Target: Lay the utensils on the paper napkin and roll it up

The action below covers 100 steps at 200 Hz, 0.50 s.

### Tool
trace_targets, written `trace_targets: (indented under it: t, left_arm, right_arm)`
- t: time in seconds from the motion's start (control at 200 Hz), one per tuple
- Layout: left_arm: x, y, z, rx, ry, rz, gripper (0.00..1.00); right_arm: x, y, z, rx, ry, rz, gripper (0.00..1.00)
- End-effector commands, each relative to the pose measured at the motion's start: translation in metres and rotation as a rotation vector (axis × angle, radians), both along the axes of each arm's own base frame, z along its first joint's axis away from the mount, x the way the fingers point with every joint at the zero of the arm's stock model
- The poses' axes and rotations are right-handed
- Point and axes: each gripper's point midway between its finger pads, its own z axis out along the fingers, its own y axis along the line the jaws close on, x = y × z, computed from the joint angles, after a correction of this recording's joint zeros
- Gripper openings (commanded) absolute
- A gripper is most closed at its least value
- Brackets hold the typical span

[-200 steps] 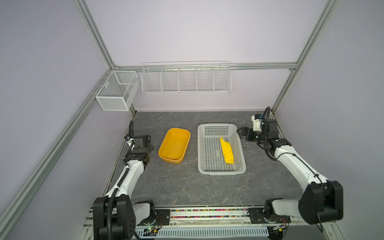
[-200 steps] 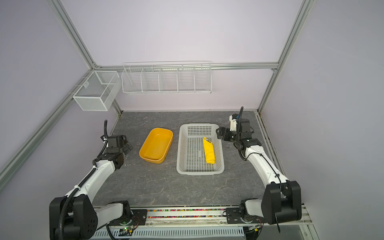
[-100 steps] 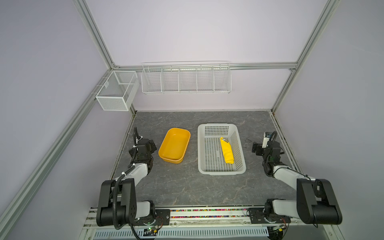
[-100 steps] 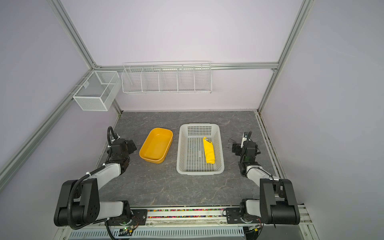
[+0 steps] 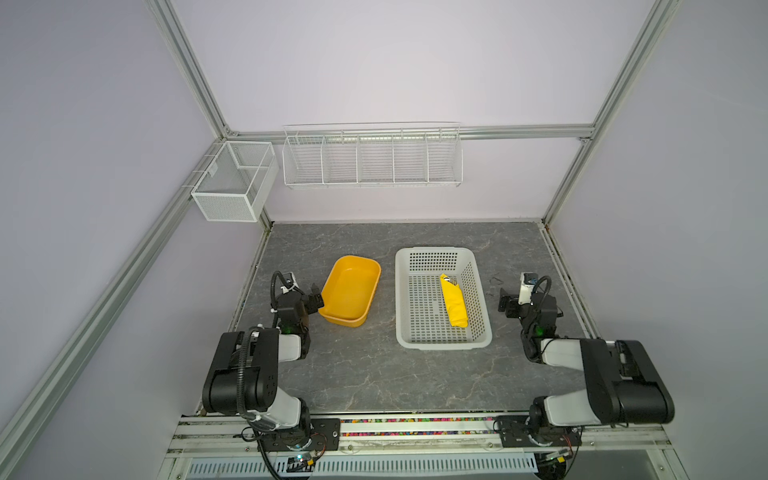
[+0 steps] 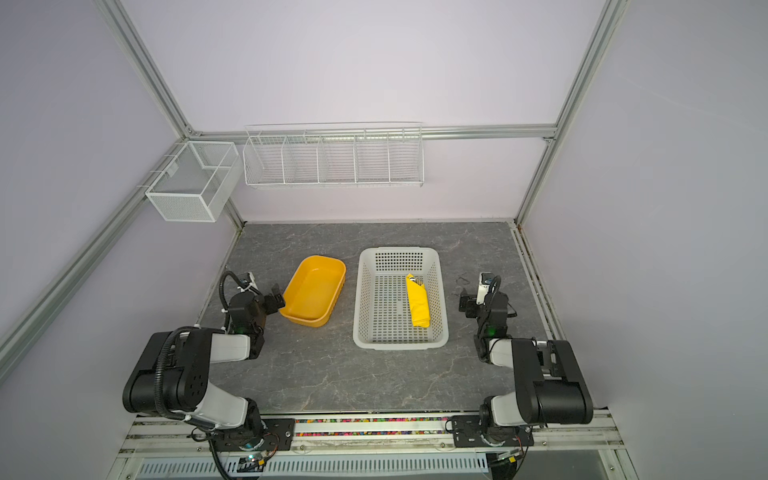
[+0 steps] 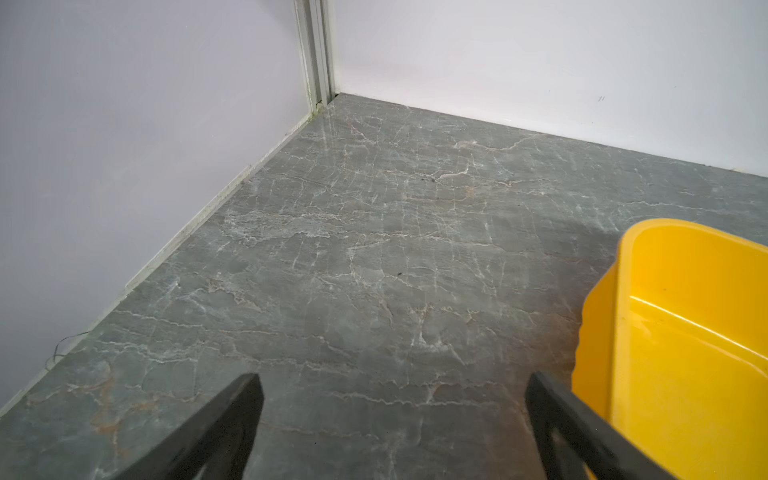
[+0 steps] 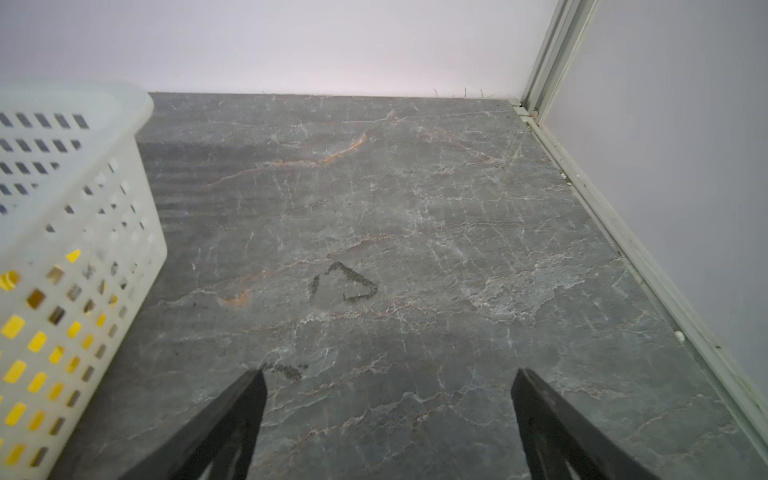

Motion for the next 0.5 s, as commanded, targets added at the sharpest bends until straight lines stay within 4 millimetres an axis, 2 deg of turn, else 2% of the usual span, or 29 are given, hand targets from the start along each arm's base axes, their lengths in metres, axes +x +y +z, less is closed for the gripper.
trace_targets:
  t: [0.0, 0.045, 0.095, 0.495]
  left_arm:
    - [0.007, 0.003, 0.024, 0.019, -0.09, 0.013, 0.99]
    - [0.007, 0.002, 0.024, 0.022, -0.098, 0.011, 0.99]
    - [0.007, 0.002, 0.024, 0.023, -0.101, 0.01, 0.99]
    - [0.009, 0.0, 0.024, 0.028, -0.093, 0.004, 0.99]
  right_arm:
    - [0.009, -0.004, 0.024, -0.031, -0.152, -0.027, 0.98]
    - [0.013, -0.008, 0.023, -0.04, -0.124, -0.062, 1.0]
    - [0.02, -0.015, 0.018, -0.053, -0.043, -0.121, 0.89]
    - [0.018, -0.018, 0.017, -0.062, -0.049, -0.15, 0.88]
